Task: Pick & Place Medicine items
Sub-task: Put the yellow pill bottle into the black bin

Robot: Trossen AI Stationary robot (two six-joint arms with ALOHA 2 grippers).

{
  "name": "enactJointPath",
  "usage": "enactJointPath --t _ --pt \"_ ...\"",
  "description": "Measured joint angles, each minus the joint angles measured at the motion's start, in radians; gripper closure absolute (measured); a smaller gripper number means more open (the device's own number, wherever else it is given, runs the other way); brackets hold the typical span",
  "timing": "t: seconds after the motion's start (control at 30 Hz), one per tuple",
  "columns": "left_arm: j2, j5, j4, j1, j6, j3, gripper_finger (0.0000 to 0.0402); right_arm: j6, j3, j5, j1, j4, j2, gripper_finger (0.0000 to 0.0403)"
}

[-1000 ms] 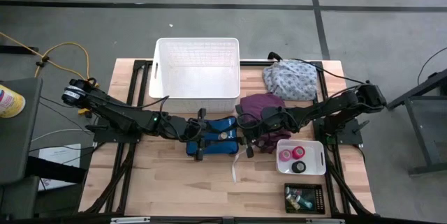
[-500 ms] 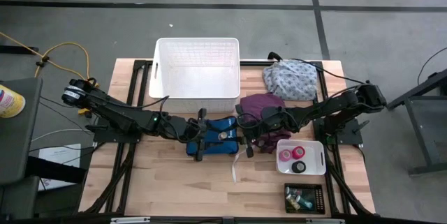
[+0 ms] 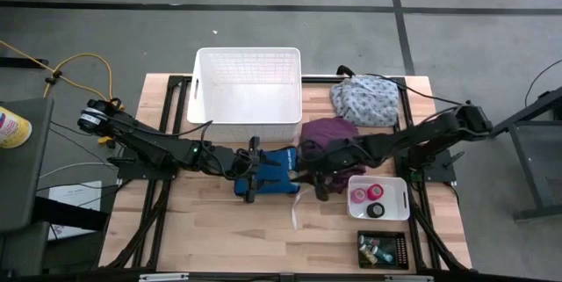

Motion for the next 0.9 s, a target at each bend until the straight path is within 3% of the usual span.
enactJointPath --t 0.2,0.5,0.7,0.9 --pt "0.0 0.0 0.0 0.0 0.0 0.0 0.0199 0.227 0.0 -0.056 0.042 -0.282 -0.097 0.0314" --pt "0.0 0.0 -0.001 0.0 0.0 0.0 0.0199 0.546 0.0 -0.196 0.174 -0.447 -0.142 0.0314" --pt "0.0 0.0 -0.001 0.0 0.0 0.0 0.0199 0.733 0.0 -0.181 0.302 -0.521 -0.146 0.0314" --pt "0.0 0.0 -0.001 0.0 0.0 0.0 0.0199 0.978 0.0 -0.084 0.45 -0.604 -0.142 0.0314"
